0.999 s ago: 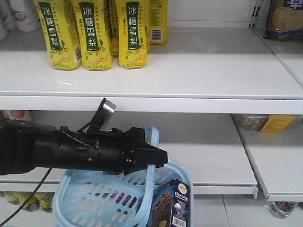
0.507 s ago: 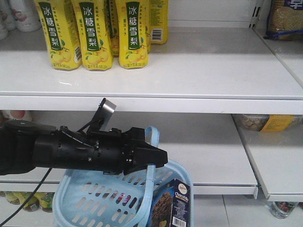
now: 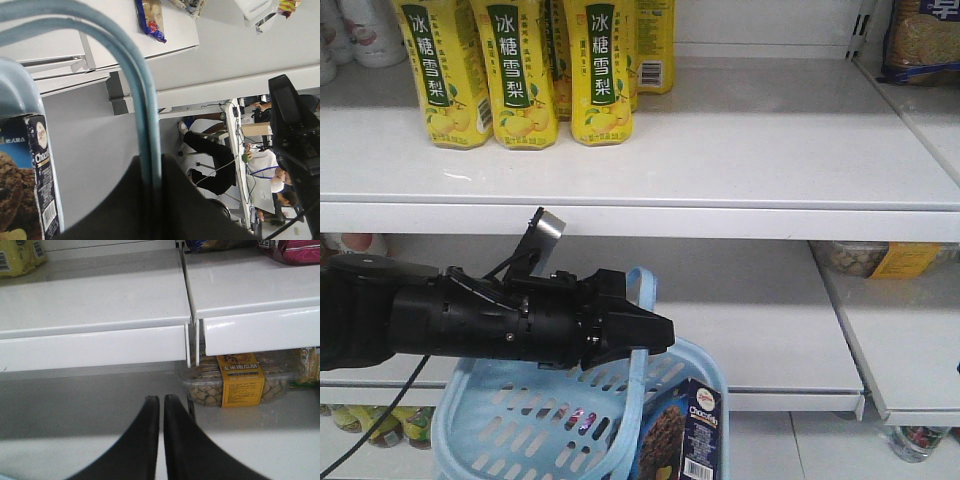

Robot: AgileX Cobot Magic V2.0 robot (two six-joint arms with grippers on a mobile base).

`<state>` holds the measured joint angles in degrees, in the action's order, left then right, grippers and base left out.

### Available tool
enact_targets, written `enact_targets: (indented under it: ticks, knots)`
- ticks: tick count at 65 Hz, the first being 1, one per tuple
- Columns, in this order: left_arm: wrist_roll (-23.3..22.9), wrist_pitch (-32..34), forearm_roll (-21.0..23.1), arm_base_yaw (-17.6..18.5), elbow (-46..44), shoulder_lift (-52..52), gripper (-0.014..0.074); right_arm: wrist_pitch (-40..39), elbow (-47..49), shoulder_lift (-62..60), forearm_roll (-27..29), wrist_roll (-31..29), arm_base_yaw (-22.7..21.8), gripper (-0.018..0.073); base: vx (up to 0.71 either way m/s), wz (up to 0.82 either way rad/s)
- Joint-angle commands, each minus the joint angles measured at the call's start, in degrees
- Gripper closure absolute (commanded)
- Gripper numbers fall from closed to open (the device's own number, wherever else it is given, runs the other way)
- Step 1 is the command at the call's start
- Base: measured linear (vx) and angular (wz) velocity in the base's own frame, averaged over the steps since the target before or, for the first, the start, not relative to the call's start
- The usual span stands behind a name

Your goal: Left arm holds basket, right arm returns cookies

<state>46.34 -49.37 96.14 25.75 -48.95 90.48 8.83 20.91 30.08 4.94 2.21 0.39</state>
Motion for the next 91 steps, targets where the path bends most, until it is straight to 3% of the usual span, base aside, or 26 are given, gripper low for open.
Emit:
enact_targets:
  ticks: [1, 15, 34, 46, 59, 71, 91]
  knots:
    - [2.8, -0.2, 5.4, 0.0, -2.1, -2.8, 0.0599, -5.4, 2.0, 0.5, -0.1, -0.7, -0.4, 0.0560, 0.00, 0.00]
    - [2.8, -0.2, 5.4, 0.0, -2.1, -2.8, 0.0599, -5.1, 2.0, 0.5, -0.1, -0.7, -0.4, 0.0496, 0.00, 0.00]
    - [2.8, -0.2, 5.4, 0.0, -2.1, -2.8, 0.0599, -4.9, 2.0, 0.5, 0.4, -0.6, -0.4, 0.0232, 0.00, 0.00]
    - [2.8, -0.2, 5.4, 0.0, -2.1, -2.8, 0.0599, -4.6, 2.0, 0.5, 3.3, -0.7, -0.4, 0.0085, 0.00, 0.00]
    - [2.8, -0.2, 5.4, 0.0, -2.1, -2.8, 0.0599, -2.0, 2.0, 0.5, 9.3, -0.6, -0.2, 0.0030, 0.00, 0.00]
    - [2.8, -0.2, 5.4, 0.0, -2.1, -2.8, 0.0599, 4.8, 2.1, 2.9, 24.5, -0.9, 7.6, 0.0032, 0.00, 0.00]
    - [2.8, -0.2, 5.4, 0.0, -2.1, -2.8, 0.0599, 10.2, 2.1, 15.2, 38.3, -5.3, 22.2, 0.0032, 0.00, 0.00]
